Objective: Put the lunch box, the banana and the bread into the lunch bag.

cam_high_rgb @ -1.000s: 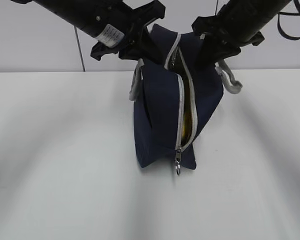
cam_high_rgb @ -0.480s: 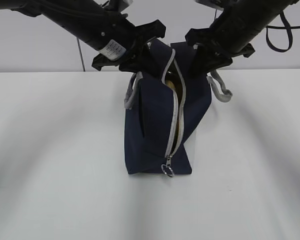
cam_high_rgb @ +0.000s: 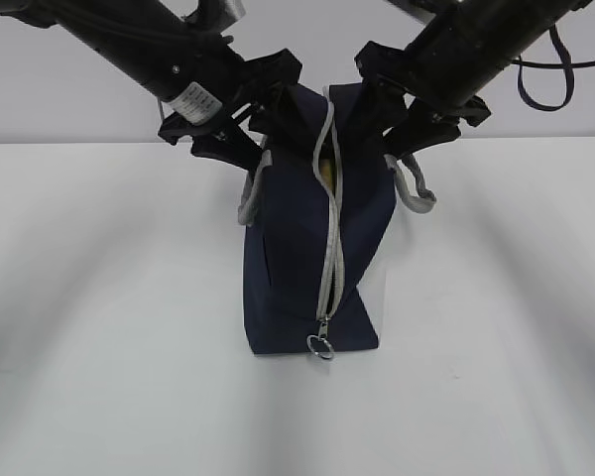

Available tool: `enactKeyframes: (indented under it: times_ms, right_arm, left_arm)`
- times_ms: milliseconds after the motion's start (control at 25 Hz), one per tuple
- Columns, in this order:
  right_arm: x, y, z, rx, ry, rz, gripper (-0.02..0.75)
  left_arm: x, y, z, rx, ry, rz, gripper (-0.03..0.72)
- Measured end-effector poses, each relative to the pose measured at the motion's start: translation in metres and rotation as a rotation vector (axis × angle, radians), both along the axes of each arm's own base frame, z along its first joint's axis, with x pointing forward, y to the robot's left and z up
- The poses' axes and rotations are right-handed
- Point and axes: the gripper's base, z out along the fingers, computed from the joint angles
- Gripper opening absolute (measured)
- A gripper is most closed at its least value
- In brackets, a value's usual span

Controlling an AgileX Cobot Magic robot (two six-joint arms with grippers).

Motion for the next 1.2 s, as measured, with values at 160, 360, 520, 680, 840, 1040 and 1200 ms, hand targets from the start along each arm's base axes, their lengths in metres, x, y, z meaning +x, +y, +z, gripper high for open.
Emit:
enactKeyframes:
  times_ms: [160,360,520,680,840,1040,1200]
  right_arm:
    - [-0.013,-0.003,0.016,-0.006,-0.064,-0.022,0.417]
    - [-0.038,-0.011,0.035,-0.027,-0.159,-0.030,0.417]
    - [-0.062,-0.014,0.029,-0.017,-0.194,0.013,0.417]
    - [-0.092,-0.016,0.020,0.013,-0.263,0.050,0.417]
    - [-0.122,-0.018,0.010,0.052,-0.347,0.098,0.417]
    - [-0.154,-0.016,-0.013,0.126,-0.432,0.216,0.417]
    - [-0.174,-0.014,-0.042,0.179,-0.449,0.289,0.417]
  left_arm:
    - [-0.007,0.005,0.015,0.030,-0.054,-0.030,0.482]
    - [-0.019,0.015,0.045,0.052,-0.159,-0.047,0.475]
    - [-0.030,0.020,0.060,0.060,-0.208,-0.072,0.461]
    - [-0.044,0.027,0.063,0.068,-0.224,-0.088,0.456]
    - [-0.059,0.034,0.055,0.080,-0.232,-0.094,0.456]
    - [-0.079,0.040,0.047,0.060,-0.263,-0.127,0.451]
    - [-0.095,0.045,0.045,0.041,-0.303,-0.158,0.448]
